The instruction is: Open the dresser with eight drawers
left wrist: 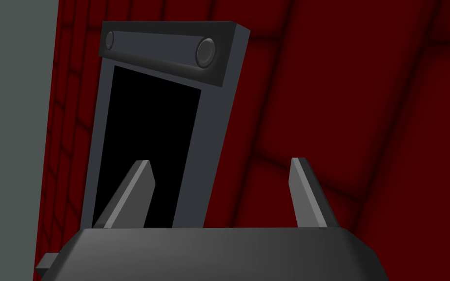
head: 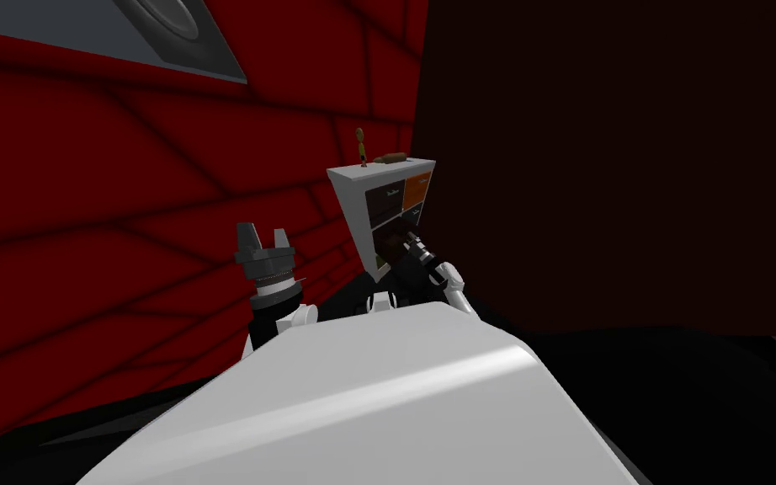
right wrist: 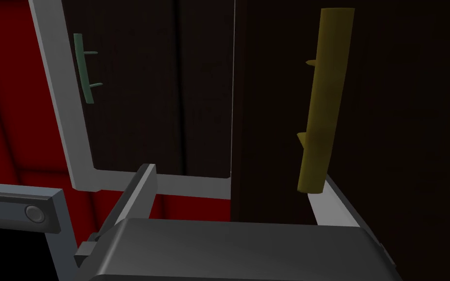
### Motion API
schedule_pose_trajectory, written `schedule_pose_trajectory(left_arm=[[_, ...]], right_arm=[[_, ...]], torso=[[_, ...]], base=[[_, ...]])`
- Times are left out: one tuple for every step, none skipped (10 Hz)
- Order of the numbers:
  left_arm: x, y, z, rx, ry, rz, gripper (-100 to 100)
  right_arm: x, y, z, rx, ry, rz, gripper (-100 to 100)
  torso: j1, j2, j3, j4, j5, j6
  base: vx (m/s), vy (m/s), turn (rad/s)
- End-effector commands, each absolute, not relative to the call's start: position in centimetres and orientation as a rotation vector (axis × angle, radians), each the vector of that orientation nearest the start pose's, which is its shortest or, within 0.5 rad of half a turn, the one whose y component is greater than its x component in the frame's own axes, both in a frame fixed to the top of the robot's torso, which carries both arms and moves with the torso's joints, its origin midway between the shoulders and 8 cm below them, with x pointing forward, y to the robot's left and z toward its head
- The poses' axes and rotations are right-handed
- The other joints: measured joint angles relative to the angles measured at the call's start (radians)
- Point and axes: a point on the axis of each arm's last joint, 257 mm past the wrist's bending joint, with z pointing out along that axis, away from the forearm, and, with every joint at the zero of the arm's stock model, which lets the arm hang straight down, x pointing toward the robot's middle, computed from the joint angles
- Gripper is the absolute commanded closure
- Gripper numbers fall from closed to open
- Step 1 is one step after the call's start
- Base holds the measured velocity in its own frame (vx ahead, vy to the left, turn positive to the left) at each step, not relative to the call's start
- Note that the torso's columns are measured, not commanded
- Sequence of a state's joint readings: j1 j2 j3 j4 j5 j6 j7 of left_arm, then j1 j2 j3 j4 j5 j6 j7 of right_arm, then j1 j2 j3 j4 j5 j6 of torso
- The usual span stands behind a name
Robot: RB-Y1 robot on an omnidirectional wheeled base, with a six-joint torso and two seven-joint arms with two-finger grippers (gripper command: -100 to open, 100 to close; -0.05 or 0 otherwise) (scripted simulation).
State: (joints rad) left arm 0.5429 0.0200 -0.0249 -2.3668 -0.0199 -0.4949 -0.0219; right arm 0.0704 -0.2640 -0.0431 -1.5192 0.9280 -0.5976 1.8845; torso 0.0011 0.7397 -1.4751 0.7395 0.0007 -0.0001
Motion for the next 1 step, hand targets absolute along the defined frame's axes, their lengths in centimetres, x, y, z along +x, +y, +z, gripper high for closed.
schedule_pose_trajectory(left_arm=[[32.60, 26.73, 4.78, -0.591, 0.615, -1.291, 0]], right_arm=[[48.85, -20.52, -21.40, -1.266, 0.823, -0.843, 0]], torso=[[0.000, 0.000, 0.000, 0.000, 0.000, 0.000]], base=[[0.000, 0.000, 0.000]])
